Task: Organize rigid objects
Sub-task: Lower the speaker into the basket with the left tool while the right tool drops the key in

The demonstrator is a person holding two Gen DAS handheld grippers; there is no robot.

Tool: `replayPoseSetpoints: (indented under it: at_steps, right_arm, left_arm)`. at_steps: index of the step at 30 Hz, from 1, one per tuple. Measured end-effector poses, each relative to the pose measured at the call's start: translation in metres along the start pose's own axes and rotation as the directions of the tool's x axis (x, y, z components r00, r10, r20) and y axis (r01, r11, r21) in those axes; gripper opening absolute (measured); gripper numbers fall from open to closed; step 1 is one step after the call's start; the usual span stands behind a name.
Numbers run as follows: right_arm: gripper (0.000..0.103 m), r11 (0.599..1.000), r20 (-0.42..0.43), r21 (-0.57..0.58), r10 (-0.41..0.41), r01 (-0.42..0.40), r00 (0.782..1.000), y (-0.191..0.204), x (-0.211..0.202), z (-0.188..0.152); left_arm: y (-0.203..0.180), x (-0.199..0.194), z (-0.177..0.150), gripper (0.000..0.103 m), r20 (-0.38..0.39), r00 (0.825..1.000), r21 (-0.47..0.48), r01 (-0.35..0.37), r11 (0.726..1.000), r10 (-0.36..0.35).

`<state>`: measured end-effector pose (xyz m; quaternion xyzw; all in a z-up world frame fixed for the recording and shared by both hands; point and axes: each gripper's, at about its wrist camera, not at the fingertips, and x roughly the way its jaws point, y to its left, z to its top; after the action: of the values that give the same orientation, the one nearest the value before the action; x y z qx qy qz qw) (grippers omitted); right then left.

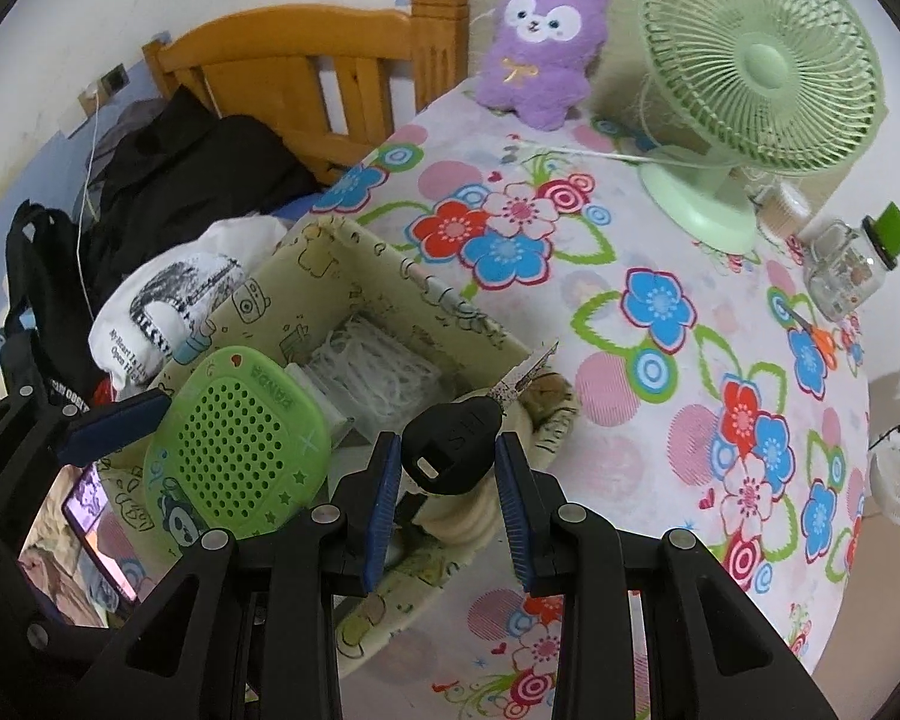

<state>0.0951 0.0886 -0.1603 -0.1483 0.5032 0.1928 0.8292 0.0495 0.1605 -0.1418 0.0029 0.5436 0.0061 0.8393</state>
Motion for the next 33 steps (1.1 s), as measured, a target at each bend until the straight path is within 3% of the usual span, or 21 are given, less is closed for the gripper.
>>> replayPoseSetpoints:
  at_steps: [8, 9, 11, 13, 22, 29, 33]
  right_arm:
    - [0.036, 0.999, -0.043, -0.003, 0.046, -0.046, 0.998, 0.011, 0.013, 0.009]
    - [0.041, 0.999, -0.047, -0.005, 0.046, -0.046, 0.998, 0.011, 0.014, 0.009]
    - [0.06, 0.999, -0.041, -0.006, 0.043, -0.043, 0.998, 0.011, 0.013, 0.009]
    - [0.066, 0.999, -0.03, -0.007, 0.032, -0.032, 0.999, 0.01, 0.011, 0.009]
    - [0.073, 1.0, 0.01, -0.013, -0.013, 0.013, 1.0, 0.004, 0.0, 0.007]
    - [0.075, 0.998, -0.005, 0.044, -0.044, 0.044, 0.999, -0.013, -0.001, -0.002]
    - [0.075, 0.995, -0.018, 0.078, -0.058, 0.059, 0.998, -0.021, 0.0, -0.009]
  left_arm:
    - [0.014, 0.008, 0.0, 0.078, -0.018, 1.0, -0.036, -0.001, 0.999, 0.0]
    - [0.013, 0.009, 0.0, 0.078, -0.02, 1.0, -0.034, -0.001, 0.999, 0.001]
    - [0.012, 0.01, 0.0, 0.078, -0.02, 1.0, -0.029, 0.002, 1.0, -0.003]
    - [0.012, 0.009, 0.0, 0.078, -0.015, 1.0, -0.029, 0.005, 1.0, -0.005]
    - [0.004, 0.011, 0.004, 0.078, -0.02, 1.0, -0.001, 0.012, 1.0, -0.012]
    - [-0.011, 0.019, 0.006, 0.079, -0.033, 0.999, 0.043, 0.04, 0.998, -0.039]
    - [-0.02, 0.022, 0.006, 0.088, -0.036, 0.999, 0.072, 0.04, 0.997, -0.038]
